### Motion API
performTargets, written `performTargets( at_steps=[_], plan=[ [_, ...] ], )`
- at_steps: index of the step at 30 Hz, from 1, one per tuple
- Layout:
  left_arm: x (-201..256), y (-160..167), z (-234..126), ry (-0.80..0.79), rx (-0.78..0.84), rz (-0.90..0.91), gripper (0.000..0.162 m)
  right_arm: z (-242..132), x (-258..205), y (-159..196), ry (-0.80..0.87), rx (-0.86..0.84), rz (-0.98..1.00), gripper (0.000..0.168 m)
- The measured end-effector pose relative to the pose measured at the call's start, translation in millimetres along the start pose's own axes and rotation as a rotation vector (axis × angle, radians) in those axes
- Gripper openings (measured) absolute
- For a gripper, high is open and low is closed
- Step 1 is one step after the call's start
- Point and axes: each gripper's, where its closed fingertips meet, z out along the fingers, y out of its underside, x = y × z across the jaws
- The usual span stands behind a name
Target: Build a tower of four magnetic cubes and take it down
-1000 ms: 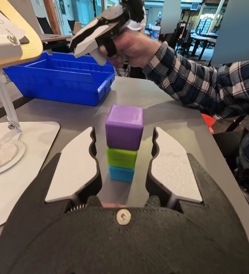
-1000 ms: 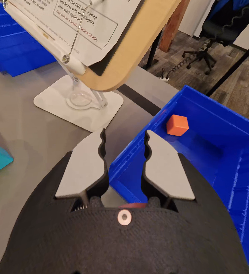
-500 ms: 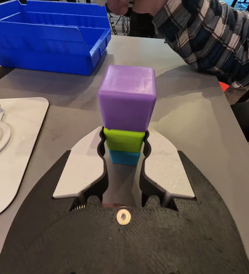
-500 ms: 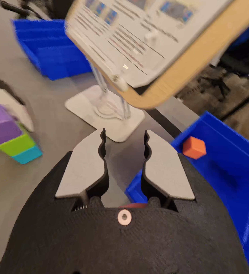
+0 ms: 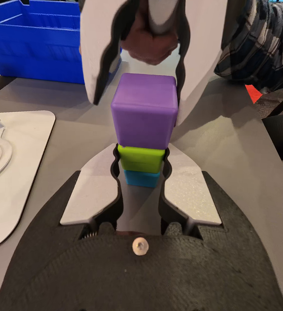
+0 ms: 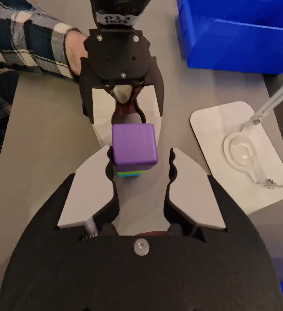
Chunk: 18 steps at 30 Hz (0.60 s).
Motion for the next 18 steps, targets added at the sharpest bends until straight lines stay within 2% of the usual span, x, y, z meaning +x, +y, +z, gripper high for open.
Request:
performTargets(
  at_steps=[2, 8, 10, 12, 18],
  plan=[
    [-1, 0, 0, -0.003, 0.001, -0.005, 0.049, 3, -4, -5, -0.027, 0.031, 0.004, 0.05],
    [-1, 0, -1, -0.003, -0.001, -0.005, 0.049, 3, -3, -6, -0.035, 0.04, 0.026, 0.049],
    [-2, 0, -1, -0.005, -0.002, -0.001, 0.049, -3, -2, -18, -0.062, 0.132, 0.078, 0.049],
    [-2, 0, 0, -0.005, -0.003, -0.001, 0.049, -26, 4, -40, -0.111, 0.293, 0.188, 0.049],
    [-2, 0, 0, -0.007, -0.003, -0.001, 0.049, -100, 58, -48, 0.153, 0.371, 0.173, 0.05]
  ],
)
